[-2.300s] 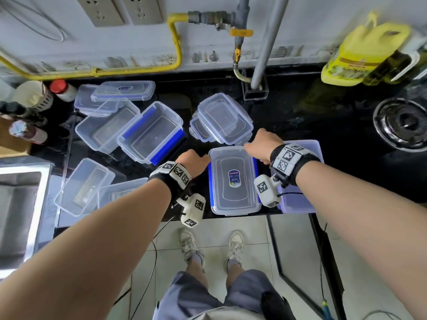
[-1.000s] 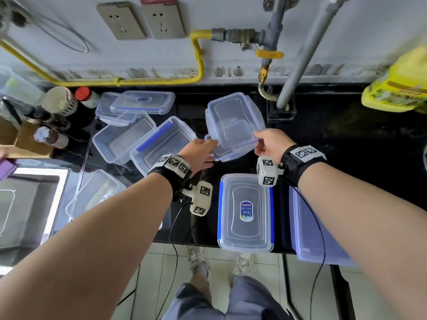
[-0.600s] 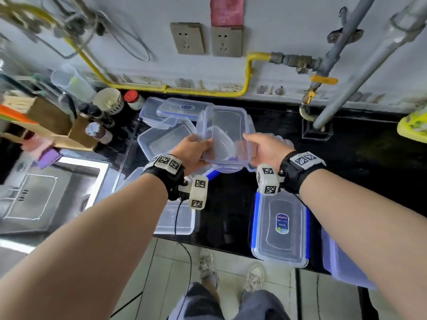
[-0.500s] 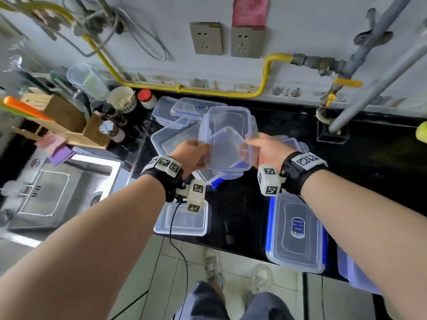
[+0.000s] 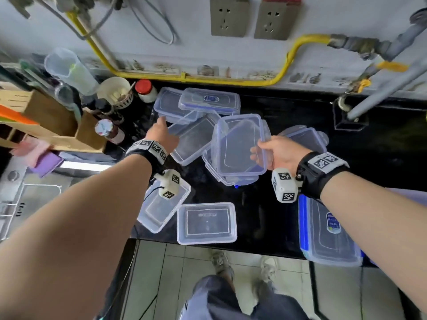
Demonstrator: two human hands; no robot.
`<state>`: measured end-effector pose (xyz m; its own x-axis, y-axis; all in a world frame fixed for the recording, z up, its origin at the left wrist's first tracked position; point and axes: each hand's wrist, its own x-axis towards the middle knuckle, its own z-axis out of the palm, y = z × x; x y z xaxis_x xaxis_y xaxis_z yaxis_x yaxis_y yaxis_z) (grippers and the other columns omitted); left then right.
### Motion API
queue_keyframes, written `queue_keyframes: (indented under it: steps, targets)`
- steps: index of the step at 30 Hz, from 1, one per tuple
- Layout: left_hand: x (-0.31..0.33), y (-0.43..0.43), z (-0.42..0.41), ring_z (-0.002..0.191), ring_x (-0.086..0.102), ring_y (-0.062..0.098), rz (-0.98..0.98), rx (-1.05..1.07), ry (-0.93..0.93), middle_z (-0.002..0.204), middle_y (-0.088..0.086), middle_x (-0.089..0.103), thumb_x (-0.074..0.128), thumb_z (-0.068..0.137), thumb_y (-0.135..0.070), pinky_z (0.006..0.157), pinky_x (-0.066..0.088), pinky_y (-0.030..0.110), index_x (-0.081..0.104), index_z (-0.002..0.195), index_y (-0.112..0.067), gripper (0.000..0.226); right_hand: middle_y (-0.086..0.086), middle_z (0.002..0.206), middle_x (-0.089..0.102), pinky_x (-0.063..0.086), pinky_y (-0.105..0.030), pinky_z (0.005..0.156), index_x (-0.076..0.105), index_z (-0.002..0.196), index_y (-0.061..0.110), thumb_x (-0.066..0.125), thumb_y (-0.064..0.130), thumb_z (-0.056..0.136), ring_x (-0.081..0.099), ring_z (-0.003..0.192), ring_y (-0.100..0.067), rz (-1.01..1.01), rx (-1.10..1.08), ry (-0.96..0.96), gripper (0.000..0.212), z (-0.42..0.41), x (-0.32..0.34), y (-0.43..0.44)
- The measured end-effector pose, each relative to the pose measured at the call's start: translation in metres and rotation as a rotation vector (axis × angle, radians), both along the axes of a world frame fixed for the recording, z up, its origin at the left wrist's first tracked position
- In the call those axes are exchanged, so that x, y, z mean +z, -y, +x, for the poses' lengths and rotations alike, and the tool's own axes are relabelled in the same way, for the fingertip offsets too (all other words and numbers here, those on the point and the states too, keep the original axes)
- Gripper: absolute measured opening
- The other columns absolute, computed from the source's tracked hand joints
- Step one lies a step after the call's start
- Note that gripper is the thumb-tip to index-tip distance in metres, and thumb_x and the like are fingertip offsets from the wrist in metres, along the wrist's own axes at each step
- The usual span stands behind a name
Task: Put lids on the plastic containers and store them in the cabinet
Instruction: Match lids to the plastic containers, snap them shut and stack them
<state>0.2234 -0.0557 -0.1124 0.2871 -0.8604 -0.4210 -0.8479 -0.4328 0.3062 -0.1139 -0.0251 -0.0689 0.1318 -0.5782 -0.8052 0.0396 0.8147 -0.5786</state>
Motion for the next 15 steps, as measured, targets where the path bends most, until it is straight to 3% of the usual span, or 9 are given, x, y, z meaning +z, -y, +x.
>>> queue_keyframes:
  steps: [2, 6, 9, 13, 15]
  targets:
    - [-0.008, 0.008, 0.002, 0.127, 0.06, 0.042, 0.066, -0.068, 0.023, 0.143, 0.022, 0.057, 0.062, 0.098, -0.027, 0.098, 0.05, 0.046, 0.022, 0.162, -0.012, 0.077, -0.009, 0.102, 0.072, 0.062, -0.028, 0.062, 0.057, 0.119, 0.008, 0.049, 0.013, 0.113, 0.074, 0.086, -0.021, -0.007, -0.015, -0.011, 0.011, -0.005, 0.0, -0.002]
    - [-0.006, 0.012, 0.009, 0.117, 0.063, 0.046, 0.079, -0.099, 0.154, 0.131, 0.025, 0.063, 0.056, 0.095, -0.015, 0.097, 0.055, 0.05, 0.06, 0.133, -0.002, 0.04, -0.007, 0.102, 0.072, 0.057, -0.031, 0.074, 0.055, 0.129, 0.006, 0.047, 0.014, 0.113, 0.074, 0.088, -0.019, -0.033, -0.038, -0.019, 0.019, -0.01, 0.0, -0.007]
    - [0.012, 0.005, 0.011, 0.125, 0.058, 0.048, 0.061, -0.019, 0.207, 0.139, 0.023, 0.052, 0.05, 0.098, -0.019, 0.103, 0.051, 0.053, 0.059, 0.133, 0.0, 0.04, -0.007, 0.103, 0.072, 0.056, -0.031, 0.075, 0.054, 0.134, 0.007, 0.047, 0.013, 0.113, 0.074, 0.089, -0.02, -0.035, -0.048, -0.01, 0.023, -0.006, 0.006, -0.01]
    - [0.041, -0.012, 0.021, 0.119, 0.062, 0.047, 0.012, 0.08, 0.167, 0.131, 0.026, 0.062, 0.051, 0.101, -0.032, 0.096, 0.05, 0.048, 0.057, 0.129, -0.002, 0.041, -0.008, 0.104, 0.071, 0.055, -0.031, 0.075, 0.055, 0.132, 0.007, 0.047, 0.014, 0.113, 0.073, 0.092, -0.021, -0.068, -0.007, 0.01, 0.021, 0.003, 0.018, -0.019]
    - [0.055, -0.025, 0.027, 0.117, 0.063, 0.046, -0.022, 0.12, 0.171, 0.128, 0.028, 0.064, 0.051, 0.102, -0.024, 0.095, 0.051, 0.047, 0.056, 0.129, 0.001, 0.037, -0.008, 0.107, 0.071, 0.054, -0.032, 0.076, 0.056, 0.126, 0.009, 0.045, 0.014, 0.114, 0.072, 0.094, -0.022, -0.092, 0.014, 0.034, 0.017, 0.005, 0.022, -0.023]
